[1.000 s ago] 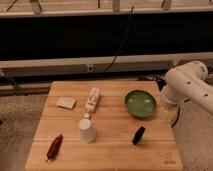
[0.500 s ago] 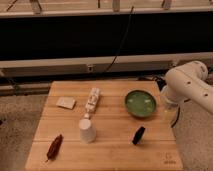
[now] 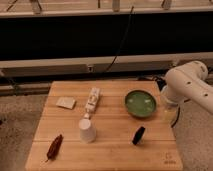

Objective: Knock the eraser over

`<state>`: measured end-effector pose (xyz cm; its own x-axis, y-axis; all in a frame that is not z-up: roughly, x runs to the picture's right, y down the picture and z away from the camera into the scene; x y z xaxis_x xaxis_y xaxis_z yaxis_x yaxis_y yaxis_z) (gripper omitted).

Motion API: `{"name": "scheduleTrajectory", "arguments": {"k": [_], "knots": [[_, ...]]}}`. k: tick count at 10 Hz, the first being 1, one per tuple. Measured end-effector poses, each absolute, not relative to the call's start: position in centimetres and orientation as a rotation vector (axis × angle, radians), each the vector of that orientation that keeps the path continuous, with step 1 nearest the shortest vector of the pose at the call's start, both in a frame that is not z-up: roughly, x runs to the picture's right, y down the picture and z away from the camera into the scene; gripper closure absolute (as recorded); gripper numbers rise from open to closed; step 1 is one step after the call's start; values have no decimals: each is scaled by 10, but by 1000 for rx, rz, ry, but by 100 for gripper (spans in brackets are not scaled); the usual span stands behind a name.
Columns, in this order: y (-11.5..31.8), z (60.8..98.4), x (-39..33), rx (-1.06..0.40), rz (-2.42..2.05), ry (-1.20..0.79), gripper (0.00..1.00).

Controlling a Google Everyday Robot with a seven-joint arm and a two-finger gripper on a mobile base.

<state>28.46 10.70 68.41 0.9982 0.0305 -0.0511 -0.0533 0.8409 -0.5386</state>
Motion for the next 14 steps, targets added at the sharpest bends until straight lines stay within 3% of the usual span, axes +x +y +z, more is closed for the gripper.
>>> {"name": "scheduleTrajectory", "arguments": {"k": [4,14], "knots": [[137,704,275,-585,-14,38,20],[153,721,256,-609,-81,23,20]]}}
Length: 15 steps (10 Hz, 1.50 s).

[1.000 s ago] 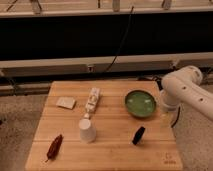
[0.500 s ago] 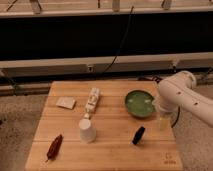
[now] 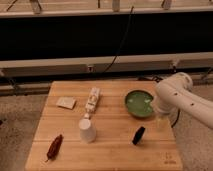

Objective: Knock the eraser over

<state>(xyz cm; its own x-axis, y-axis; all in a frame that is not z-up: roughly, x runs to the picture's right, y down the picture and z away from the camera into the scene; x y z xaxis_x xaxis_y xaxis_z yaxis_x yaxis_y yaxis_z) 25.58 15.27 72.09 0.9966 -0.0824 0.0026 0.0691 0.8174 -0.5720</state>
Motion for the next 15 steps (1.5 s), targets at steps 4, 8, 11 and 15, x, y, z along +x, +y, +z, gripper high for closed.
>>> {"name": "scheduleTrajectory", "arguments": {"k": [4,8,11,15], "knots": [[155,724,274,-612,-96,23,20],[161,730,249,-628,-120,13,23],[164,733,254,-632,-145,6,24],[170,734,247,-649,-166,-8,29]]}}
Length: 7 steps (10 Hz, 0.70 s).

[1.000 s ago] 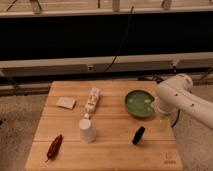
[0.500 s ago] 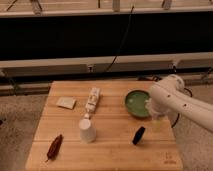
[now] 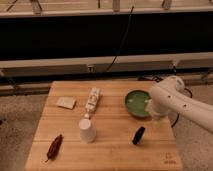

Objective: Knock the eraser over

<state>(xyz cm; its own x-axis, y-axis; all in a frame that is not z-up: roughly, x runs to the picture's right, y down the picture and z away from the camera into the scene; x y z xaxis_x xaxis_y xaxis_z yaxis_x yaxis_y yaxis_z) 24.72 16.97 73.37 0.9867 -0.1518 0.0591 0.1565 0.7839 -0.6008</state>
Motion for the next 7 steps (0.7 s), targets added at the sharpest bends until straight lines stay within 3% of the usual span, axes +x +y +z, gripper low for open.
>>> {"name": "scheduleTrajectory", "arguments": {"k": [2,5,7], "knots": [[172,734,247,-652,-187,-18,26],[175,733,245,-664,-199,-32,54],[177,734,246,-667,-213,-37,62]]}}
